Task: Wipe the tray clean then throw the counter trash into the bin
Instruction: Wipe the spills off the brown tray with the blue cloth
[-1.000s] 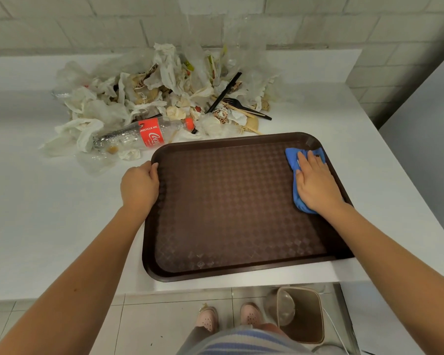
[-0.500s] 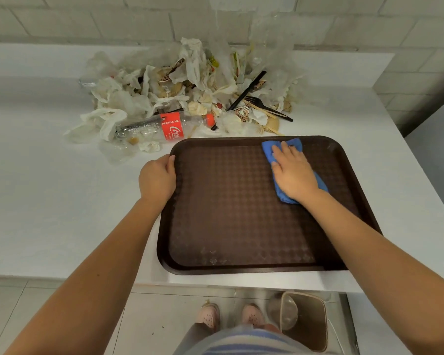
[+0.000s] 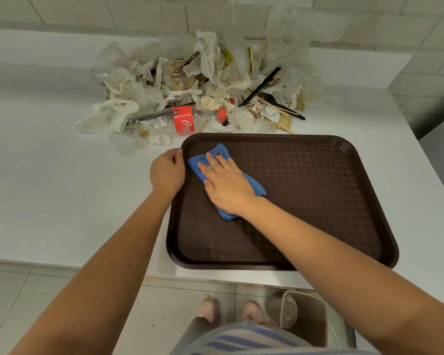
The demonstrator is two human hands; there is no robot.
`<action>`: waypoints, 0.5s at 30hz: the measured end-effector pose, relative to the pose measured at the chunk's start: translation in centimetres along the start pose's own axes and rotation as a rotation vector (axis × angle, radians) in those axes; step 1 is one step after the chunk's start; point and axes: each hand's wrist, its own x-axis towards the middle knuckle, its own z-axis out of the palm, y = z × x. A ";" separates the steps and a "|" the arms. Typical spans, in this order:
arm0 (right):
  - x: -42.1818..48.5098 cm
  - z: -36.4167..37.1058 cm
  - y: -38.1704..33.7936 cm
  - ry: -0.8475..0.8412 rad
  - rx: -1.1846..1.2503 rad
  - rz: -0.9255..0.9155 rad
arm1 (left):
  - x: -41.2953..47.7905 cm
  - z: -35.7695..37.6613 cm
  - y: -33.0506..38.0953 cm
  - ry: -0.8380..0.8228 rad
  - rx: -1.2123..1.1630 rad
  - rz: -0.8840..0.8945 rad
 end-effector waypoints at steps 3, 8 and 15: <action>-2.2 0.8 -1.6 0.013 0.039 -0.092 | 0.1 0.1 0.0 -0.001 -0.029 -0.030; -5.0 1.9 -2.6 0.029 0.072 -0.203 | 0.2 0.2 0.1 -0.006 -0.049 -0.038; -7.4 2.7 -1.4 0.028 0.014 -0.328 | 0.1 0.1 -0.1 -0.013 0.026 0.035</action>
